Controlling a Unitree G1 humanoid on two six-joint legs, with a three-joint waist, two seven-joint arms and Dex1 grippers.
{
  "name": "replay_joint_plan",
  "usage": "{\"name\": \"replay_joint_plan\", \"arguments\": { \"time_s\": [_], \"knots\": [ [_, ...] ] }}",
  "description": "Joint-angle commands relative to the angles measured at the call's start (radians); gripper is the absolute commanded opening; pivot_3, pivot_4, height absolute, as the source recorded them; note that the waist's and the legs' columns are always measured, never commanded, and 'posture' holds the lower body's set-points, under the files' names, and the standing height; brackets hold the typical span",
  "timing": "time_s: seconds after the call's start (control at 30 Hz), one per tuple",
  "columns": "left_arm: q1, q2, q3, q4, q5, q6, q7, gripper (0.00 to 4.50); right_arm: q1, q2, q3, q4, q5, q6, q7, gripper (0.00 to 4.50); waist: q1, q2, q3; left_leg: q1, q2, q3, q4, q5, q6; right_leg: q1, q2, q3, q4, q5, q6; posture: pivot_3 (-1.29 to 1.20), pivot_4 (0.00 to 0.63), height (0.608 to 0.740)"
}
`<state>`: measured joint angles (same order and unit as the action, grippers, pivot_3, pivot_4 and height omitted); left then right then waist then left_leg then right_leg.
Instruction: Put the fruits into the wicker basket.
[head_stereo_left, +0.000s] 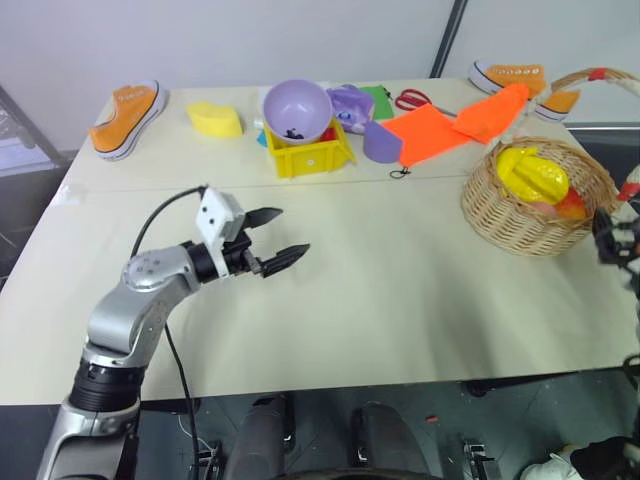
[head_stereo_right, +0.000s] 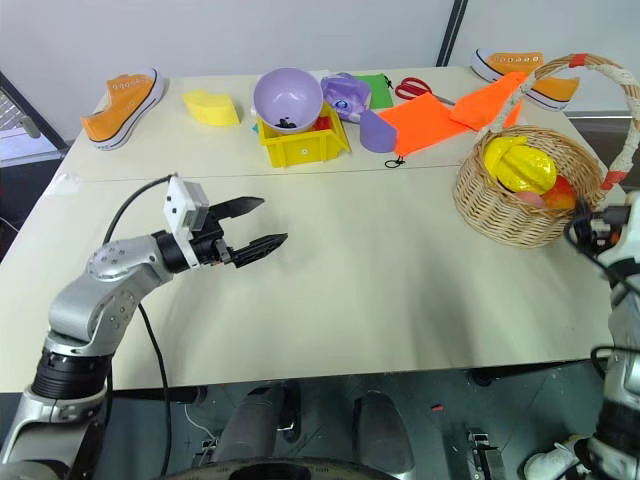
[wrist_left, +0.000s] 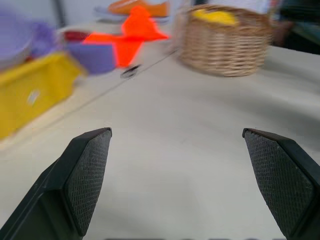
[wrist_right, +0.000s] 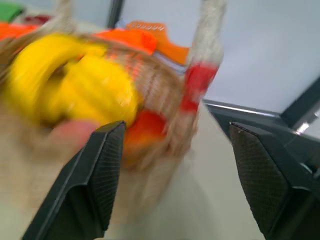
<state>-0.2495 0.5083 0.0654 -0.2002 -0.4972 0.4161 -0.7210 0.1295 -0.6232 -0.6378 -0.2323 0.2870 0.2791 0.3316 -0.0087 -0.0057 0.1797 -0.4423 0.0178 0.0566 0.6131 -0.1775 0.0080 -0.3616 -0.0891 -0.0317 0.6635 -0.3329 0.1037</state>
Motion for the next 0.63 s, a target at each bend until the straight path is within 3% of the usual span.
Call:
{"name": "replay_joint_plan", "arguments": {
  "time_s": [0.03, 0.23, 0.47, 0.63],
  "knots": [
    [0.067, 0.01, 0.086, 0.113, 0.07, -0.106, 0.046, 4.5, 0.125, 0.039, 0.01, -0.158, 0.104, -0.049, 0.153, 3.43, -0.006, 0.001, 0.0, 0.0, 0.001, 0.0, 0.0, 0.0, 0.0, 0.0, 0.0, 0.0, 0.0, 0.0, 0.0, 0.0, 0.15, 0.738],
    [0.175, 0.014, 0.162, 0.202, 0.124, -0.218, 0.077, 4.5, 0.184, 0.05, 0.155, -0.231, 0.155, -0.037, 0.282, 3.43, -0.005, 0.001, -0.001, 0.001, 0.003, 0.001, 0.001, -0.001, -0.001, -0.001, 0.0, 0.001, -0.001, -0.001, -0.005, 0.0, 0.15, 0.738],
    [0.317, 0.004, 0.212, 0.123, 0.125, -0.251, 0.103, 4.5, -0.019, 0.072, 0.364, -0.131, 0.139, -0.007, 0.317, 3.43, -0.005, -0.001, -0.002, 0.0, 0.003, 0.001, -0.001, -0.002, -0.003, -0.005, -0.003, 0.001, -0.004, -0.001, -0.007, 0.0, 0.15, 0.738],
    [0.386, -0.007, 0.227, 0.046, 0.104, -0.234, 0.12, 4.5, -0.123, 0.089, 0.42, -0.029, 0.122, -0.028, 0.326, 3.43, -0.004, -0.001, -0.002, -0.001, 0.002, 0.001, -0.003, -0.002, -0.004, -0.007, -0.004, 0.001, -0.006, -0.001, -0.007, 0.0, 0.15, 0.738]
  ]
}}
